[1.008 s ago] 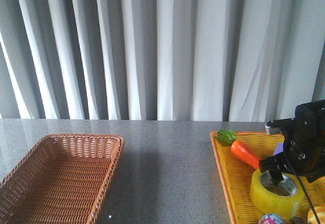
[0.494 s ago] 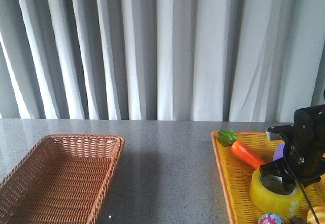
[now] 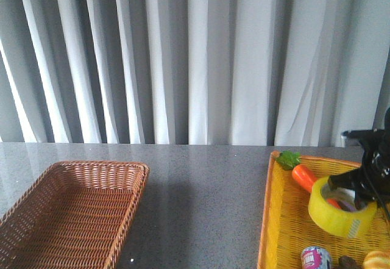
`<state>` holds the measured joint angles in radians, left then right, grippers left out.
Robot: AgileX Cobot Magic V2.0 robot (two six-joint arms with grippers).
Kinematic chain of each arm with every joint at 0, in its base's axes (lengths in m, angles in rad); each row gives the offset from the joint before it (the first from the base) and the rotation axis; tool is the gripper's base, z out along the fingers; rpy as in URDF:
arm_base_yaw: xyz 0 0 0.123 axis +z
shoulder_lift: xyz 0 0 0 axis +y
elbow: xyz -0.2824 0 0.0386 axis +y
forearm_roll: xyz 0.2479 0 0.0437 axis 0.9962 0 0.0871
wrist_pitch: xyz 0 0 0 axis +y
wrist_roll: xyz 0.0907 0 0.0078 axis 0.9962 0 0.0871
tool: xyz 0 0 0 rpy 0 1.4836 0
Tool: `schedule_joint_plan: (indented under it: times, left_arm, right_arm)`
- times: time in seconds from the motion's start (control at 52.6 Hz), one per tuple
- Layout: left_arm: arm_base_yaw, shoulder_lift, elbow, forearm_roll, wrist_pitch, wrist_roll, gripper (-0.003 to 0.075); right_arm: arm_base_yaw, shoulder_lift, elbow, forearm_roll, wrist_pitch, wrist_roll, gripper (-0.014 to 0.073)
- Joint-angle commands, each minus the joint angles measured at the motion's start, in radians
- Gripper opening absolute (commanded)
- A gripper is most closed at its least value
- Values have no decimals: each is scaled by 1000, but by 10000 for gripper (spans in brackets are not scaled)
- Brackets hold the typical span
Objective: Transfer tape with both arms
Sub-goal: 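Grip the tape roll rim and lift it out of the yellow basket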
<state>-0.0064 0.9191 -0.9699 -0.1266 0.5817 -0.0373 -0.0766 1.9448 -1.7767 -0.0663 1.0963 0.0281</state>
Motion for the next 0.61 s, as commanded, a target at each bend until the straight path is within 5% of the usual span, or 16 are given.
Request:
schedule_joint_plan:
  times: [0.0,0.152,0.59]
  left_arm:
    - [-5,-1,-34,-4,-71,-2,535]
    - [-5,-1,-34,-4,-71,-2,535]
    - [-5,-1,-34,-5,-59,-2,535]
  right_arm:
    - [11,-117,-117,115,-16,-63,85]
    - [94,-172,-216,197,-11,-121,103]
    - [454,-40,-262,103,-68,-102,127]
